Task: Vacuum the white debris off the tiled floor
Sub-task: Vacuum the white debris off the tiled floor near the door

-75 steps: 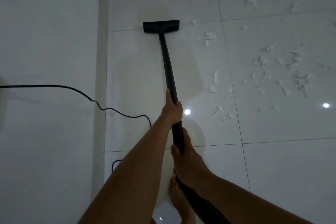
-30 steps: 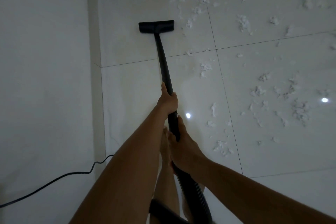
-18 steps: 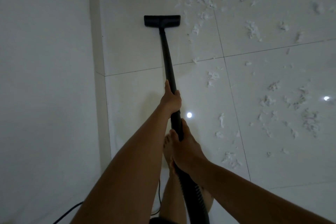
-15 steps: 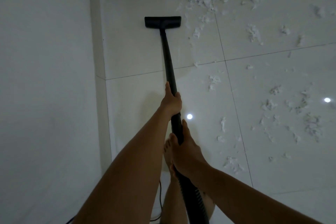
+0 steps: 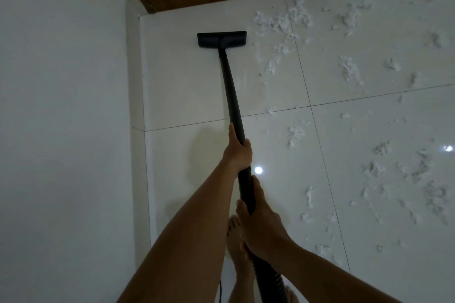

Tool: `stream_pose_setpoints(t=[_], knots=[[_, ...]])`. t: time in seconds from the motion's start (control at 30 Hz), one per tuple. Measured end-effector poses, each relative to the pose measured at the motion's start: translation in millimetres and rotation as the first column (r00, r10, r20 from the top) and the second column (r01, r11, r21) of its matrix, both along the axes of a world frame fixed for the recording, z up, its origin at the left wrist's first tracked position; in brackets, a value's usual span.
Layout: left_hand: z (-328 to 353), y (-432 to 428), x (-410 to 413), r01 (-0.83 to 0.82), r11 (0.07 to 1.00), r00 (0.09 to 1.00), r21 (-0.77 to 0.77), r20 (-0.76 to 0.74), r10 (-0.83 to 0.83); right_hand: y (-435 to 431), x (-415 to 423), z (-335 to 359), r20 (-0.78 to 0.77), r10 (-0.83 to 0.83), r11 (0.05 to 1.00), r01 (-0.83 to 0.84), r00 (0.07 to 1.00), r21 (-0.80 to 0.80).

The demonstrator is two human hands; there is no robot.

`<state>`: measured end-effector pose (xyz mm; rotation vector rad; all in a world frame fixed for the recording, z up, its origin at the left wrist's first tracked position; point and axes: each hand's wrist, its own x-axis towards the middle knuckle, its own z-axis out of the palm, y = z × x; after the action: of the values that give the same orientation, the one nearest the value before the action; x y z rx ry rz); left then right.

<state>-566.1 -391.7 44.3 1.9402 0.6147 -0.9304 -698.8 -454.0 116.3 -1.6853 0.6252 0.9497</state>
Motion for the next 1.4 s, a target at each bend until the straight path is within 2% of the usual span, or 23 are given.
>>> stream_pose_setpoints(t=[0.4, 0.97, 1.4], knots=[[1.6, 9.2, 43.2, 0.0, 1.0, 0.999, 0.0, 0.039, 0.0, 8.0, 42.5, -0.6, 0.05, 0.041, 0.999, -0.04, 0.998, -0.024], [30.3, -3.5, -15.4, -0.02, 0.999, 1.0, -0.026, 0.01, 0.02, -13.5, -6.7, 38.3, 0.006, 0.127, 0.992, -0.127, 0.992, -0.006], [22.5, 16.4, 38.9, -0.005, 1.0, 1.0, -0.014, 0.009, 0.005, 5.1, 44.4, 28.0, 0.022, 0.124, 0.992, -0.125, 0.992, 0.004]])
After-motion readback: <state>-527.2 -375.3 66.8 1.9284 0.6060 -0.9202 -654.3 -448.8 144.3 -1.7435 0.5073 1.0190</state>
